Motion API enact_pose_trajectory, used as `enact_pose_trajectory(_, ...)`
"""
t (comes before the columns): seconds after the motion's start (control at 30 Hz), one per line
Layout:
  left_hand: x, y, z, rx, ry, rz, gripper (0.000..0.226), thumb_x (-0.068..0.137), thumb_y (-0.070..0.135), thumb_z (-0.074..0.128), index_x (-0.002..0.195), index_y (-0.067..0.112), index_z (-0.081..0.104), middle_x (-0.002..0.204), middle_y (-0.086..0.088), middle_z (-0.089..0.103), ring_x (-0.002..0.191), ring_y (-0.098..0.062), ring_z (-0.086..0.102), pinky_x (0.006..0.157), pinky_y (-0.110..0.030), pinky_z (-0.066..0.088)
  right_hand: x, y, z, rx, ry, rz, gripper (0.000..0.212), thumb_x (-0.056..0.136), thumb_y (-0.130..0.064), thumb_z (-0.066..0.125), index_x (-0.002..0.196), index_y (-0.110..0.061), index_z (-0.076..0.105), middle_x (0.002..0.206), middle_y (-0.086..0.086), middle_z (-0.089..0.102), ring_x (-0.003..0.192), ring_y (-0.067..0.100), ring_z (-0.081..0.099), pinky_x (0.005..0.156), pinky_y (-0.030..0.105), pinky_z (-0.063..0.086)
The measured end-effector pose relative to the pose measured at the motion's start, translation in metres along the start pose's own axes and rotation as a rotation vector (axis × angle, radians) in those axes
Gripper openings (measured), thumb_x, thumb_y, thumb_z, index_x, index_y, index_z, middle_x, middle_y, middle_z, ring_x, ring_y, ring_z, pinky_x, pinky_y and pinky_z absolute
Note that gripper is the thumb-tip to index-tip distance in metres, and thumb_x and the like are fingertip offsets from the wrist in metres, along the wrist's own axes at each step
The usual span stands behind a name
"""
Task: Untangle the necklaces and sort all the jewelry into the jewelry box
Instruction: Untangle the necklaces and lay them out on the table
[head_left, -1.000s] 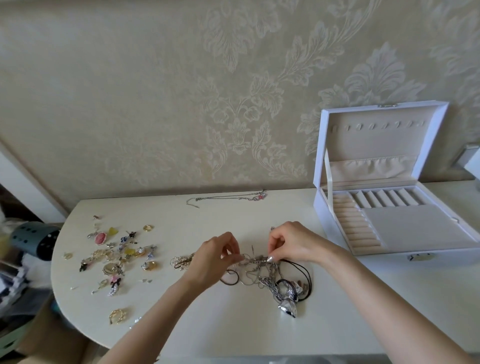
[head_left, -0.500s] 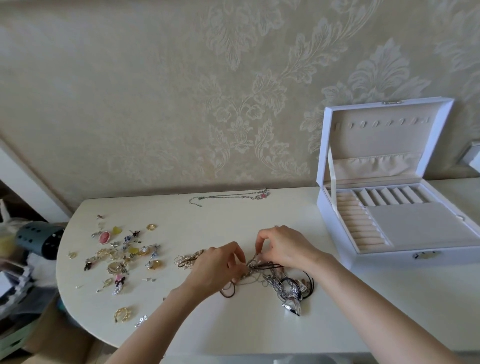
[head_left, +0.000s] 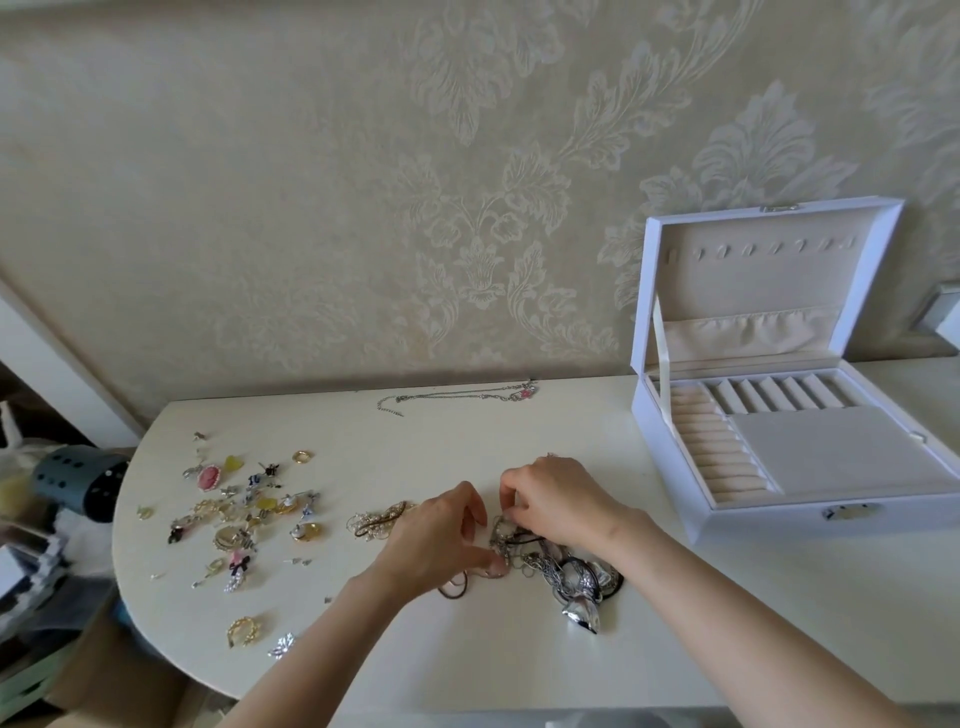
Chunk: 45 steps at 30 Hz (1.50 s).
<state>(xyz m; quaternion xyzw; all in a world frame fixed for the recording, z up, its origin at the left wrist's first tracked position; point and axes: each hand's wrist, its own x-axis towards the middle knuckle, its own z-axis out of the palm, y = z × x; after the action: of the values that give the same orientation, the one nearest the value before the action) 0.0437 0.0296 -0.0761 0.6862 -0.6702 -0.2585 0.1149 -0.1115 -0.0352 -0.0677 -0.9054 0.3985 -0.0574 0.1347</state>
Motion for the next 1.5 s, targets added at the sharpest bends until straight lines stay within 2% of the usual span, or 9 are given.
enact_pose_trajectory(0.13, 0.001, -0.001, -0.001, 0.034, -0.056, 0.018, 0.055, 0.059, 0.044, 0.082, 0.097, 0.026, 0.046, 0.083, 0.015, 0.051, 0.077, -0.009, 0.050, 0.065, -0.023, 0.036, -0.002, 0.001, -0.004, 0.058, -0.018, 0.009, 0.010, 0.085, -0.022, 0.057, 0.092, -0.022, 0.064, 0.086, -0.004, 0.069, 0.085, 0.016, 0.060, 0.072, 0.027, 0.036)
enact_pose_trajectory(0.33, 0.005, 0.000, 0.000, -0.248, 0.045, 0.133, 0.040, 0.071, 0.030, 0.080, 0.100, 0.024, 0.052, 0.095, 0.012, 0.062, 0.086, -0.006, 0.056, 0.073, -0.017, 0.042, -0.003, 0.011, -0.020, 0.688, -0.036, 0.140, 0.016, 0.075, -0.012, 0.068, 0.067, -0.023, 0.059, 0.072, -0.009, 0.063, 0.063, 0.003, 0.051, 0.066, 0.023, 0.043)
enact_pose_trajectory(0.43, 0.006, 0.005, -0.004, -0.379, 0.120, 0.181, 0.024, 0.078, 0.016, 0.074, 0.096, 0.020, 0.058, 0.087, 0.010, 0.068, 0.080, 0.000, 0.061, 0.070, -0.011, 0.040, -0.002, 0.011, -0.024, 0.842, -0.021, 0.145, 0.019, 0.076, -0.003, 0.068, 0.069, -0.018, 0.059, 0.072, 0.000, 0.064, 0.065, 0.007, 0.054, 0.067, 0.024, 0.042)
enact_pose_trajectory(0.6, 0.008, 0.003, -0.006, -0.473, 0.128, 0.181, 0.008, 0.081, 0.011, 0.071, 0.084, 0.015, 0.065, 0.082, 0.002, 0.071, 0.079, -0.014, 0.065, 0.078, -0.028, 0.052, -0.003, 0.012, -0.033, 1.067, 0.012, 0.091, 0.011, 0.082, 0.003, 0.065, 0.083, -0.008, 0.063, 0.073, 0.008, 0.065, 0.067, 0.012, 0.059, 0.066, 0.021, 0.048)
enact_pose_trajectory(0.77, 0.005, -0.002, -0.005, -0.529, 0.130, 0.148, 0.007, 0.085, 0.009, 0.066, 0.080, 0.013, 0.063, 0.076, 0.000, 0.069, 0.076, -0.017, 0.068, 0.078, -0.035, 0.053, -0.004, 0.013, -0.041, 1.164, 0.062, 0.081, 0.010, 0.085, 0.001, 0.062, 0.089, -0.007, 0.064, 0.071, 0.006, 0.065, 0.068, 0.014, 0.061, 0.064, 0.020, 0.047)
enact_pose_trajectory(0.93, 0.003, 0.001, -0.007, -0.387, 0.128, 0.123, 0.013, 0.086, 0.030, 0.066, 0.087, 0.019, 0.060, 0.068, 0.004, 0.070, 0.061, -0.007, 0.059, 0.063, -0.021, 0.044, -0.005, 0.007, -0.051, 1.190, 0.083, 0.051, 0.013, 0.084, 0.004, 0.061, 0.093, -0.005, 0.063, 0.069, 0.002, 0.065, 0.057, 0.013, 0.056, 0.056, 0.020, 0.040)
enact_pose_trajectory(1.07, 0.004, 0.010, -0.013, -0.404, 0.268, 0.252, 0.022, 0.081, 0.030, 0.071, 0.095, 0.035, 0.055, 0.098, 0.012, 0.061, 0.089, 0.001, 0.056, 0.075, -0.013, 0.041, -0.004, 0.000, -0.057, 1.183, 0.068, 0.001, 0.014, 0.083, 0.001, 0.064, 0.093, -0.008, 0.064, 0.073, 0.007, 0.064, 0.057, 0.012, 0.055, 0.055, 0.020, 0.041)
enact_pose_trajectory(1.23, 0.003, 0.023, -0.027, -0.726, 0.209, 0.286, 0.011, 0.090, 0.017, 0.059, 0.088, 0.007, 0.059, 0.080, -0.004, 0.070, 0.083, -0.016, 0.066, 0.085, -0.031, 0.048, -0.004, -0.001, -0.066, 1.274, 0.159, -0.042, 0.014, 0.085, 0.002, 0.061, 0.091, -0.010, 0.064, 0.066, 0.000, 0.058, 0.056, 0.013, 0.055, 0.055, 0.023, 0.041)
enact_pose_trajectory(1.5, 0.009, 0.005, -0.008, -0.544, 0.129, 0.114, 0.007, 0.089, 0.004, 0.057, 0.083, 0.006, 0.056, 0.072, -0.001, 0.070, 0.072, -0.015, 0.066, 0.076, -0.033, 0.051, -0.006, -0.002, -0.083, 1.500, 0.233, -0.135, 0.013, 0.074, -0.007, 0.066, 0.086, -0.011, 0.061, 0.066, -0.002, 0.059, 0.053, 0.012, 0.048, 0.045, 0.018, 0.035)
